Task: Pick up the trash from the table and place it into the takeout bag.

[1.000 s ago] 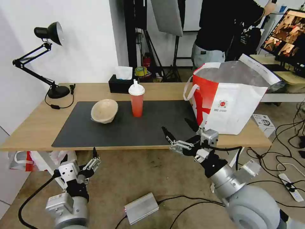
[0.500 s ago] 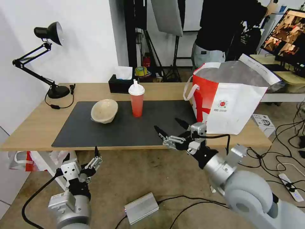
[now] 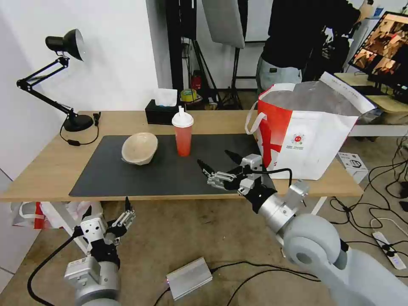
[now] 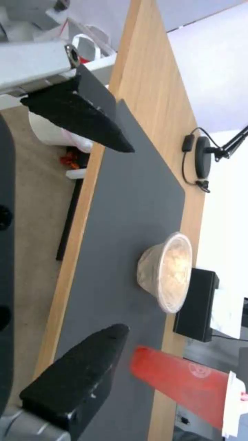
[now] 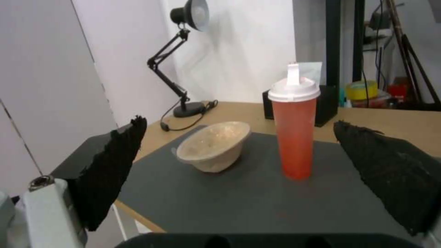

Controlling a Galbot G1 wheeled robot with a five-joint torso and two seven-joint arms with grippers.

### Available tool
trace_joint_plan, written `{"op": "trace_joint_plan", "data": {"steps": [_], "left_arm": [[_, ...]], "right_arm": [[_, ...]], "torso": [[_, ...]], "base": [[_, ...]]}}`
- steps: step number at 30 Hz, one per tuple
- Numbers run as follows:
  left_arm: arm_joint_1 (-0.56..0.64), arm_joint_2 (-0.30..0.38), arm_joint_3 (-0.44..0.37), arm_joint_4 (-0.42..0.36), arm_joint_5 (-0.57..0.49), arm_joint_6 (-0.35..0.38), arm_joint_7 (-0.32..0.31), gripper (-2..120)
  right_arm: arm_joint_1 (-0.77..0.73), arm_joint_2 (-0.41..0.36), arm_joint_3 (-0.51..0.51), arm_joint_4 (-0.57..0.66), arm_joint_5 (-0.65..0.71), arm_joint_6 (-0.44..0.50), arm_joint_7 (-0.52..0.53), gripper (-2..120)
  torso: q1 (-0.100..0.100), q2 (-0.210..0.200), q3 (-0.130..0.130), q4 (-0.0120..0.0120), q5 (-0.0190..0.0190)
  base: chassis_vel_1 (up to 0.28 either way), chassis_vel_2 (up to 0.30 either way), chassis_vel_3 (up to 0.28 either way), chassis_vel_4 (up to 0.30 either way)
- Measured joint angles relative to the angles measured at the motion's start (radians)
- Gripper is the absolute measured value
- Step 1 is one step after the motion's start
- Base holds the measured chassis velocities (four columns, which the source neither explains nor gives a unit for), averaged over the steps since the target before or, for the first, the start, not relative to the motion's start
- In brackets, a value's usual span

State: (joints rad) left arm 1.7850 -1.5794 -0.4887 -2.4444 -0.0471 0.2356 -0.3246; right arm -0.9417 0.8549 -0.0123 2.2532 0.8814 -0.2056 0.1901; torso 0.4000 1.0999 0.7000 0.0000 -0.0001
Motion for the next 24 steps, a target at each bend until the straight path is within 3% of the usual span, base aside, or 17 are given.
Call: {"op": "trace_joint_plan", "data": {"steps": [24], "left_arm": [[-0.008,0.006,-0.014,0.016,0.024,-0.018,0.019,100]], "right_arm": [[0.183,0.115,-0.168,-0.183,-0.067,-0.014,0.042,100]], "torso": [[0.0,0.0,0.0,0.0,0.0]], "base": [[0.0,0.0,0.0,0.0]]}}
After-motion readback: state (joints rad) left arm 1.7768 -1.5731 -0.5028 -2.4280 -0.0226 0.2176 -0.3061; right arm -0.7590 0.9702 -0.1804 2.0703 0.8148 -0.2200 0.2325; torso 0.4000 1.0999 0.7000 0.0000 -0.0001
